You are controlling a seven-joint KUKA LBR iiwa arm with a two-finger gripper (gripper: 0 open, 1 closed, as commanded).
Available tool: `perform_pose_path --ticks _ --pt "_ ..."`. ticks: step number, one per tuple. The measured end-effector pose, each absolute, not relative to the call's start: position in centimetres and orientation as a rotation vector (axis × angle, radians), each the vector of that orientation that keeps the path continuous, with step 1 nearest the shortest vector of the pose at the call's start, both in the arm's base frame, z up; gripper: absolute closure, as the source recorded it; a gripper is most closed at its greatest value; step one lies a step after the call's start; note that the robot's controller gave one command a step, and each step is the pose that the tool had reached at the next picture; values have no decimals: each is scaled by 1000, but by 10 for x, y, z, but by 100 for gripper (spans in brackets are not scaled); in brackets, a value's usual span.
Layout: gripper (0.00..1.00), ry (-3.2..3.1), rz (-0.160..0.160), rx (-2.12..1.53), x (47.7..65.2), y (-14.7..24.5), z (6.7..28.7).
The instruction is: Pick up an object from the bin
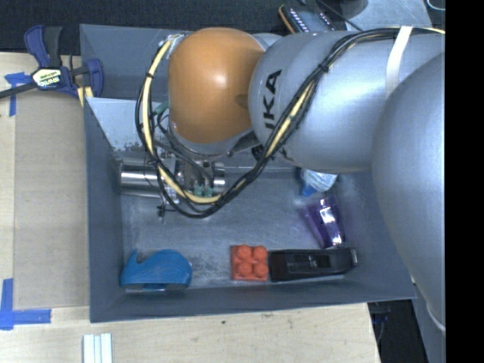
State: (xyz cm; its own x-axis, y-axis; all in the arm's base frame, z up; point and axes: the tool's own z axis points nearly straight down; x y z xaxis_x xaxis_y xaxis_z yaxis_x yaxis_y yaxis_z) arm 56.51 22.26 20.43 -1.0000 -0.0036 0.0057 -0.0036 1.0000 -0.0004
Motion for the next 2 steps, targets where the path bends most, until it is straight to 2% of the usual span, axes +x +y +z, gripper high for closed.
perform_pose_path --ticks 1,2 --pt "0 -3144 -2 -1 567 221 210" --pt "0 -3057 3 -706 568 192 201"
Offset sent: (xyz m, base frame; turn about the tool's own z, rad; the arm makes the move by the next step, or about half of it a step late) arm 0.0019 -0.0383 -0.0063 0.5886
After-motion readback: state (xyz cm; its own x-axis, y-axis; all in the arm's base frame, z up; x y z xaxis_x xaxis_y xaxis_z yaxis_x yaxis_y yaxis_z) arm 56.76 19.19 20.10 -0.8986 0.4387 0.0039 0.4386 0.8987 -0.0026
